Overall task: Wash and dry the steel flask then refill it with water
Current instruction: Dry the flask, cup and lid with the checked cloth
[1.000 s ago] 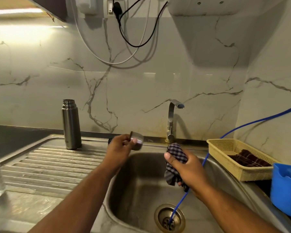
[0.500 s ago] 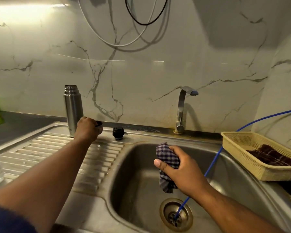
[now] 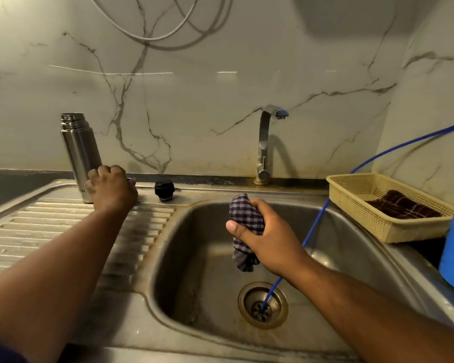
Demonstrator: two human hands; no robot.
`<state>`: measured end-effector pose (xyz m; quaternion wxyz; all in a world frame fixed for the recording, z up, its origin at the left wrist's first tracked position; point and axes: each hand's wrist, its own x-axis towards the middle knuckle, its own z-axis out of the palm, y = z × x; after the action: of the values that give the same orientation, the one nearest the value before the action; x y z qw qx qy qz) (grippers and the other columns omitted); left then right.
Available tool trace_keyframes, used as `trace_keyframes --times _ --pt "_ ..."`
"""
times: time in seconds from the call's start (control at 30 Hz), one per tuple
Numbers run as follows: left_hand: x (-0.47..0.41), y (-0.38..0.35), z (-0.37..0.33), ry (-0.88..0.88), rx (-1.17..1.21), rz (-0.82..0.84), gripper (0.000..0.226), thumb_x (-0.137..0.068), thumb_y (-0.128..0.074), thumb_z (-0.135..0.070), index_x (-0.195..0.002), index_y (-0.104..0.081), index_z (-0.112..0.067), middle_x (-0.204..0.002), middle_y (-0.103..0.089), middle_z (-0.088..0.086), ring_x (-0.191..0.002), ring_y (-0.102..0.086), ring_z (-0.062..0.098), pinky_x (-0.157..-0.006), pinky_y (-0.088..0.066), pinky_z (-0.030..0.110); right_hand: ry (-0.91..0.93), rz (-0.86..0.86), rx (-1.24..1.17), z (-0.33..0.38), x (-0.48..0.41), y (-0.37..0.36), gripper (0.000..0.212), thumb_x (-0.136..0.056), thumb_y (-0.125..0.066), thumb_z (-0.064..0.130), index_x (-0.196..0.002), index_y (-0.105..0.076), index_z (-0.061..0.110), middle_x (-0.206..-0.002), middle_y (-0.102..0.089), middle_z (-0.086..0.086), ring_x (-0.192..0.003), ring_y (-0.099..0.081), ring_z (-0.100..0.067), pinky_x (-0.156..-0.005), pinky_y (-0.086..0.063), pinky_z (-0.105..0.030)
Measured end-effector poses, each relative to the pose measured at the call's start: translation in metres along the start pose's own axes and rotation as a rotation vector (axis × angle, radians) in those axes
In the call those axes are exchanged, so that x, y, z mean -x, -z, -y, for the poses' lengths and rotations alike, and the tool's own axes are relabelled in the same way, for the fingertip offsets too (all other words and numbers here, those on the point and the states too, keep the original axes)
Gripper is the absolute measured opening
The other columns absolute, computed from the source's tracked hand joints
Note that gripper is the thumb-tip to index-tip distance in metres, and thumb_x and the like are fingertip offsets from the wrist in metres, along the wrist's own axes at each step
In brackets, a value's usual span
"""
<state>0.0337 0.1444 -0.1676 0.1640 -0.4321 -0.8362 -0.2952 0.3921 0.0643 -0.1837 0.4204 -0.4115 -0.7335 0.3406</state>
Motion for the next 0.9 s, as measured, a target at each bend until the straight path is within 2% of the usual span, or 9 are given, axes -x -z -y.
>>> trace_keyframes --times 0.07,0.2,0.3,0.4,0.5,0.6,0.73,0.83,0.9 --pt "0.007 0.001 -0.016 -0.056 0.047 0.031 0.053 -0.099 -0.053 -0.049 -0.132 -0.057 -0.008 -0.135 -0.051 0.024 -0.13 -0.039 0.043 -0.107 -0.034 0.057 -0.003 0.001 0.012 0.001 0.001 0.001 0.047 -0.089 -0.071 0.05 -0.127 -0.045 0.044 -0.107 -0.056 0.03 -0.096 -0.056 0.013 -0.073 -0.046 -0.006" --pt "0.018 -0.006 -0.043 -0.114 0.08 0.312 0.078 -0.089 -0.052 -0.074 -0.141 -0.046 -0.017 -0.139 -0.053 0.02 -0.132 -0.043 0.042 -0.107 -0.035 0.056 -0.001 0.004 0.016 0.003 0.002 0.004 0.047 -0.09 -0.071 0.049 -0.129 -0.047 0.041 -0.107 -0.058 0.028 -0.095 -0.055 0.015 -0.068 -0.044 -0.003" --pt "0.026 -0.015 -0.051 -0.126 0.045 0.422 0.071 -0.088 -0.066 -0.06 -0.143 -0.041 -0.023 -0.137 -0.057 0.019 -0.129 -0.048 0.042 -0.106 -0.035 0.054 0.0 0.017 0.021 0.003 0.001 0.005 0.053 -0.091 -0.07 0.048 -0.136 -0.046 0.036 -0.111 -0.056 0.024 -0.095 -0.054 0.012 -0.07 -0.044 -0.005" --pt "0.027 -0.021 -0.052 -0.099 0.109 0.39 0.059 -0.093 -0.069 -0.038 -0.142 -0.04 -0.02 -0.131 -0.059 0.02 -0.124 -0.052 0.043 -0.103 -0.038 0.055 0.006 0.024 0.017 0.001 0.0 0.004 0.056 -0.091 -0.07 0.047 -0.139 -0.045 0.033 -0.12 -0.058 0.018 -0.103 -0.058 0.002 -0.081 -0.049 -0.013" --pt "0.027 -0.022 -0.052 -0.081 0.159 0.384 0.057 -0.093 -0.07 -0.035 -0.139 -0.041 -0.018 -0.13 -0.058 0.021 -0.122 -0.054 0.042 -0.104 -0.04 0.057 0.031 0.026 0.029 -0.002 -0.002 0.003 0.058 -0.091 -0.071 0.047 -0.141 -0.045 0.031 -0.13 -0.061 0.01 -0.116 -0.061 -0.008 -0.095 -0.056 -0.03" --pt "0.032 -0.018 -0.055 -0.084 0.246 0.328 0.054 -0.09 -0.074 -0.029 -0.133 -0.044 -0.014 -0.128 -0.059 0.021 -0.12 -0.056 0.041 -0.1 -0.045 0.054 0.053 0.021 0.037 -0.004 -0.003 0.003 0.058 -0.091 -0.071 0.048 -0.14 -0.045 0.032 -0.129 -0.061 0.01 -0.114 -0.061 -0.008 -0.097 -0.056 -0.033" --pt "0.048 0.003 -0.069 -0.138 0.452 0.239 0.054 -0.084 -0.08 -0.019 -0.129 -0.05 -0.017 -0.126 -0.058 0.02 -0.116 -0.058 0.037 -0.1 -0.048 0.049 0.049 -0.004 0.043 -0.003 -0.004 0.009 0.056 -0.091 -0.071 0.048 -0.139 -0.045 0.034 -0.123 -0.059 0.014 -0.11 -0.059 -0.005 -0.092 -0.055 -0.026" --pt "0.07 0.033 -0.088 -0.117 0.613 0.221 0.053 -0.081 -0.082 -0.017 -0.125 -0.054 -0.024 -0.114 -0.063 0.009 -0.103 -0.063 0.028 -0.091 -0.051 0.039 0.012 -0.058 0.031 0.0 -0.005 0.016 0.058 -0.09 -0.072 0.047 -0.137 -0.039 0.034 -0.109 -0.053 0.023 -0.094 -0.057 0.002 -0.073 -0.049 -0.01" --pt "0.09 0.055 -0.1 -0.069 0.814 0.292 0.05 -0.082 -0.081 -0.01 -0.123 -0.057 -0.026 -0.107 -0.063 0.001 -0.099 -0.064 0.024 -0.09 -0.053 0.038 -0.052 -0.128 -0.033 0.002 -0.007 0.022 0.057 -0.09 -0.071 0.049 -0.132 -0.034 0.034 -0.105 -0.052 0.021 -0.087 -0.057 0.005 -0.063 -0.047 -0.008"
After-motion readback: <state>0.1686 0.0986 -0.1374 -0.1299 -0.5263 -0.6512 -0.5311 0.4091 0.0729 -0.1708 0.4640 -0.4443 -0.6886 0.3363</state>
